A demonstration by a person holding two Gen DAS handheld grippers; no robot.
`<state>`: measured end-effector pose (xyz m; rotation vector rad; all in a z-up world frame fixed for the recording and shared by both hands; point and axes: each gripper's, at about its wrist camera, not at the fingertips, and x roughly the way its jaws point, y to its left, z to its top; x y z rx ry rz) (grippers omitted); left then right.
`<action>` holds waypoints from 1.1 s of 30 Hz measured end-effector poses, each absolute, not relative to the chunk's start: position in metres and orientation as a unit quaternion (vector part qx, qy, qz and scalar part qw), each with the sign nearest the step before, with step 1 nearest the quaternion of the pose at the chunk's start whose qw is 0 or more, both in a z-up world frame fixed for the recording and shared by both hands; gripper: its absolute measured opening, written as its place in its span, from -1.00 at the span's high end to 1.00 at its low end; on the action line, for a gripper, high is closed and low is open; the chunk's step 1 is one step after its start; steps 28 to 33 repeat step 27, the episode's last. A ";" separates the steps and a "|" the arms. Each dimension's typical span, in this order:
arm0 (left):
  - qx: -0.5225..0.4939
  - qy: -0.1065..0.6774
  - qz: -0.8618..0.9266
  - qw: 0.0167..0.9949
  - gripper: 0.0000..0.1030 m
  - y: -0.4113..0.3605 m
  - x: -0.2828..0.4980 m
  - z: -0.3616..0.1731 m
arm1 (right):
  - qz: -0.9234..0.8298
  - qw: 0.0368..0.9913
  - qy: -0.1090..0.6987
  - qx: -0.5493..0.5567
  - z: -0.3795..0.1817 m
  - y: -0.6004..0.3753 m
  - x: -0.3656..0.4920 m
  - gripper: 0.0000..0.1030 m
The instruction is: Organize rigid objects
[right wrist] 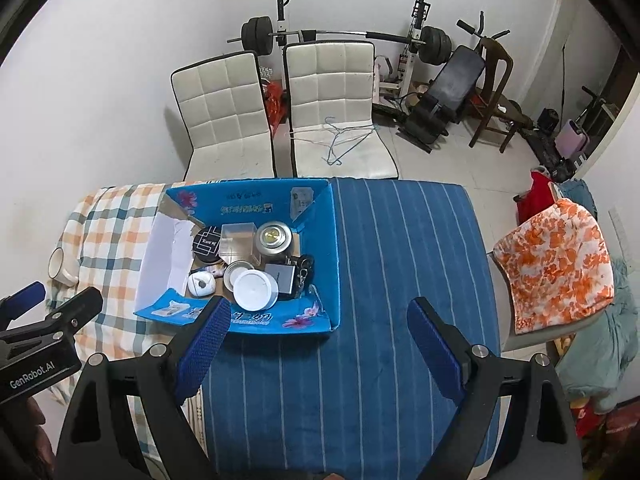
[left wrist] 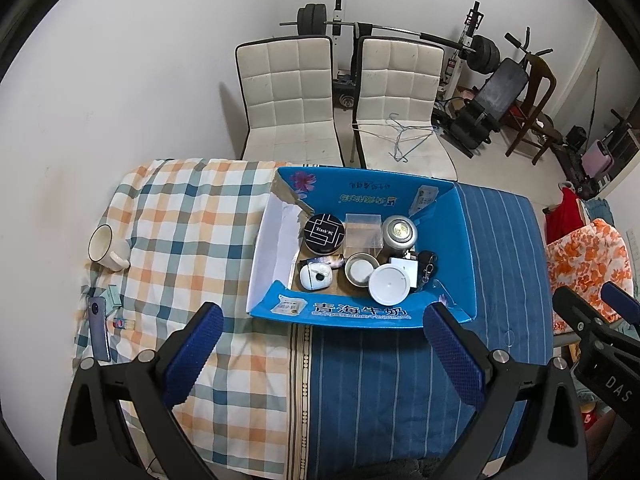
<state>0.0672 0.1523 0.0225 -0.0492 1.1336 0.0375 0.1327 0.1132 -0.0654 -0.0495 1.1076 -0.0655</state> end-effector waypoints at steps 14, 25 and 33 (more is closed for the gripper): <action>-0.019 0.529 0.024 0.848 -0.99 0.156 0.065 0.020 | -0.029 0.853 0.520 -0.031 -0.064 0.115 0.127 -0.79; -0.019 0.514 0.024 0.857 -0.99 0.160 0.064 0.030 | -0.028 0.857 0.513 -0.034 -0.058 0.118 0.124 -0.79; -0.021 0.514 0.023 0.857 -0.99 0.161 0.064 0.030 | -0.028 0.856 0.515 -0.035 -0.058 0.118 0.124 -0.79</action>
